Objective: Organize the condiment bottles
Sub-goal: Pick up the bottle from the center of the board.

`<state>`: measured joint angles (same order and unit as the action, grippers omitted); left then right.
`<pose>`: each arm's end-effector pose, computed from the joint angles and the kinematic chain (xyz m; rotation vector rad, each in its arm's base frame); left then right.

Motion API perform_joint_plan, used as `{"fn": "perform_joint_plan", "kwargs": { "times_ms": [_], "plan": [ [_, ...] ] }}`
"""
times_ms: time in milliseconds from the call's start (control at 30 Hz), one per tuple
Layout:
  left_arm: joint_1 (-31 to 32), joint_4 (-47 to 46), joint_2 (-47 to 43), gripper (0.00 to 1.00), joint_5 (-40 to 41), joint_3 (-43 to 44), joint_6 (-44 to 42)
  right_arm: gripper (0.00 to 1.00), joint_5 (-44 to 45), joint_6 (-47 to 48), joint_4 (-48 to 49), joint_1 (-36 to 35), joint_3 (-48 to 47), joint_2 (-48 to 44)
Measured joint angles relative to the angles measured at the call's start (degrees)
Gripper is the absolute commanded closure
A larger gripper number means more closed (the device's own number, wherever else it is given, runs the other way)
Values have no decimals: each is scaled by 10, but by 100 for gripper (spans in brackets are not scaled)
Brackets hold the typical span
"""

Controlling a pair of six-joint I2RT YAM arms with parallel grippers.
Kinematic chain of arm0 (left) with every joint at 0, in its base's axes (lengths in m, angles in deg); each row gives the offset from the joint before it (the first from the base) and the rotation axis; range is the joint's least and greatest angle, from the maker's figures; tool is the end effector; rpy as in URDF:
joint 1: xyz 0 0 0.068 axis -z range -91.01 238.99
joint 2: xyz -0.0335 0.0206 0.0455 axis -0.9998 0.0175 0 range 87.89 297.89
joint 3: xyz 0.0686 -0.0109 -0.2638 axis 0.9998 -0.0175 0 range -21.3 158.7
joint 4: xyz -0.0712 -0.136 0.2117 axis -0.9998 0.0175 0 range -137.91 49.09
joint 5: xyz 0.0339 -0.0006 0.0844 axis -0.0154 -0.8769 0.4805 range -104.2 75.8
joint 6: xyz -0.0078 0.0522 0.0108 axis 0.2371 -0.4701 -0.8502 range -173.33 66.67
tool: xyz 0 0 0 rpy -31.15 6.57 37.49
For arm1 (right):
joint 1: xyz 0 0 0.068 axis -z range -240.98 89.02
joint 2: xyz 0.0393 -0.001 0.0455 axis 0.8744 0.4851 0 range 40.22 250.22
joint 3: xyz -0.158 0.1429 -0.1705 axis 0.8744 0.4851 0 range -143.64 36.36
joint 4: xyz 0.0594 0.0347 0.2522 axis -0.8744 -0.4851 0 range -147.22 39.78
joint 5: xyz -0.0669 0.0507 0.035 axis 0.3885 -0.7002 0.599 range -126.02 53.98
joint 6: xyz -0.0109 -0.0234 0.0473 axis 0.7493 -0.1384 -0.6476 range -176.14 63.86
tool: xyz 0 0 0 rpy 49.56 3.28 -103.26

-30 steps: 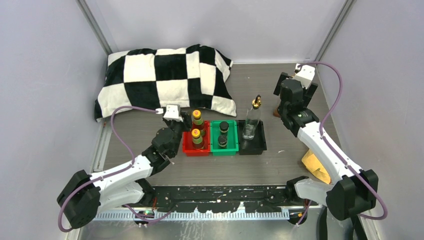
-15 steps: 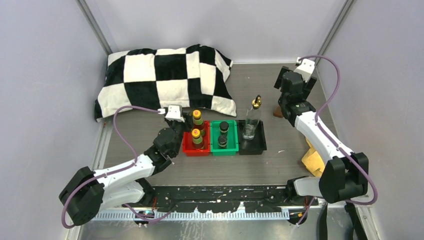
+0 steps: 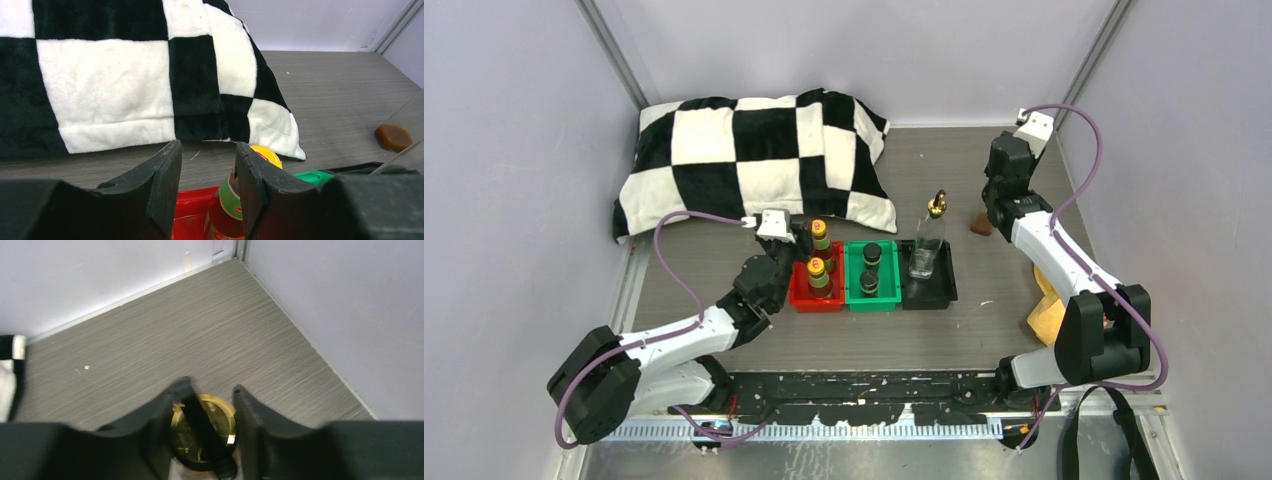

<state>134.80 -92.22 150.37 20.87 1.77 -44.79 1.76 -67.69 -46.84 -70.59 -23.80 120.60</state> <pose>0.1737 -0.1494 0.2473 -0.0095 1.5085 -0.3086 0.3233 0.0326 0.3159 0.4766 1.7520 -0.3522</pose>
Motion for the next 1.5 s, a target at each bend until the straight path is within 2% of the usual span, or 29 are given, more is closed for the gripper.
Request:
{"fn": "perform_joint_plan", "kwargs": {
  "times_ms": [133,200,500,767,1033,1500],
  "plan": [
    [0,-8,5,54,0,0,0,95,1,2,1,3,0,2],
    [0,-9,6,54,0,0,0,99,1,2,1,4,0,2],
    [0,-9,6,54,-2,0,0,99,2,2,-1,4,-1,1],
    [0,-9,6,55,-2,0,0,99,1,2,-40,5,-1,-32],
    [0,-8,5,54,-2,0,2,99,-5,2,-71,5,-2,-100],
    [0,40,-10,55,-2,13,16,99,-47,-22,-204,2,-3,-280]
  ]
}}
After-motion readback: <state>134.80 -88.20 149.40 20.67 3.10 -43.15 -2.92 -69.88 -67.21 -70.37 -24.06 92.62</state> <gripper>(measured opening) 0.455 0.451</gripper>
